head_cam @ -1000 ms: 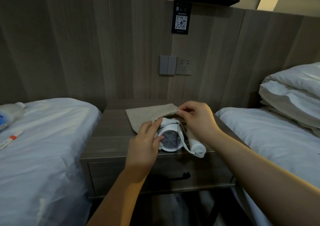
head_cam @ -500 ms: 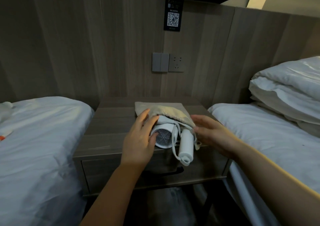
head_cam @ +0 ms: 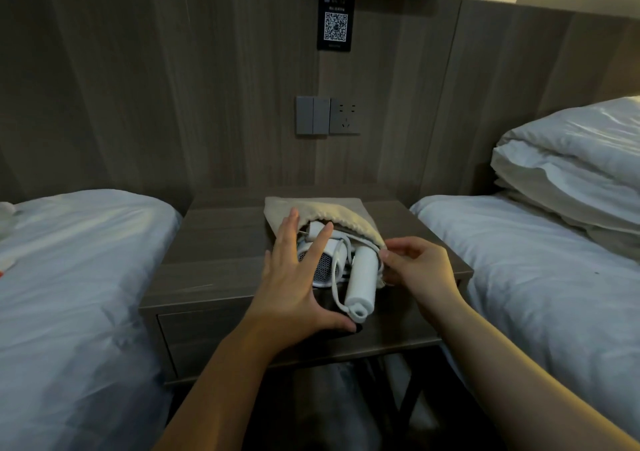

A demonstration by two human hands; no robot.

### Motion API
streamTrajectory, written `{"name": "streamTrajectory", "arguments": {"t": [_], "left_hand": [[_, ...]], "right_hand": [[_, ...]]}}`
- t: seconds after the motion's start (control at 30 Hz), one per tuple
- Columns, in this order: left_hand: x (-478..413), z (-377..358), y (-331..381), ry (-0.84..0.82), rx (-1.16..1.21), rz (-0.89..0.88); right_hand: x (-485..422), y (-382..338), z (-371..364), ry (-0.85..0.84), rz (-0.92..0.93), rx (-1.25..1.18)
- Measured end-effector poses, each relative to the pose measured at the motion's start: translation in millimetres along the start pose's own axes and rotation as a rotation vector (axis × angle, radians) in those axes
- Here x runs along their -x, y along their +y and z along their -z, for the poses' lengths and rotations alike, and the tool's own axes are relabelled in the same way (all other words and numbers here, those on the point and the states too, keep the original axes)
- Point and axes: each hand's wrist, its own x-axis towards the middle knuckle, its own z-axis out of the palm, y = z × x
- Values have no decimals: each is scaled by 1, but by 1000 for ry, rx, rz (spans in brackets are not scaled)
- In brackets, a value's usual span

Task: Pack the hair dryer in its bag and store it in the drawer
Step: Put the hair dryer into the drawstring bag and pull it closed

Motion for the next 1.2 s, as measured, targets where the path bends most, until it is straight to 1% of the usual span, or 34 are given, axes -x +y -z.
{"name": "streamTrajectory", "arguments": {"t": [0.2, 0.37, 0.43, 0.6, 0.7, 0.77, 0.87, 1.0, 1.1, 1.2], "left_hand": [[-2, -7, 1, 58, 117, 25], [-3, -3, 0, -9, 214, -3], [-3, -3, 1, -8, 239, -20], [-2, -8, 2, 83, 294, -2], [-3, -12, 8, 177, 345, -1], [-3, -14, 13, 262, 413, 2], [-7, -16, 17, 321, 443, 46], [-13, -14, 13, 441, 529, 95], [-15, -11, 12, 477, 524, 107], [-16, -7, 9, 487, 523, 155]], "right_hand": [[1, -6, -6, 57, 10, 32], [0, -8, -11, 124, 0, 57], [1, -10, -13, 133, -3, 53], [3, -16, -14, 110, 18, 57], [2, -16, -12, 103, 17, 94], [1, -17, -11, 103, 53, 163], [3, -22, -9, 81, 134, 263], [16, -26, -8, 39, 327, 448], [22, -22, -10, 26, 354, 414], [23, -19, -9, 58, 385, 353]]}}
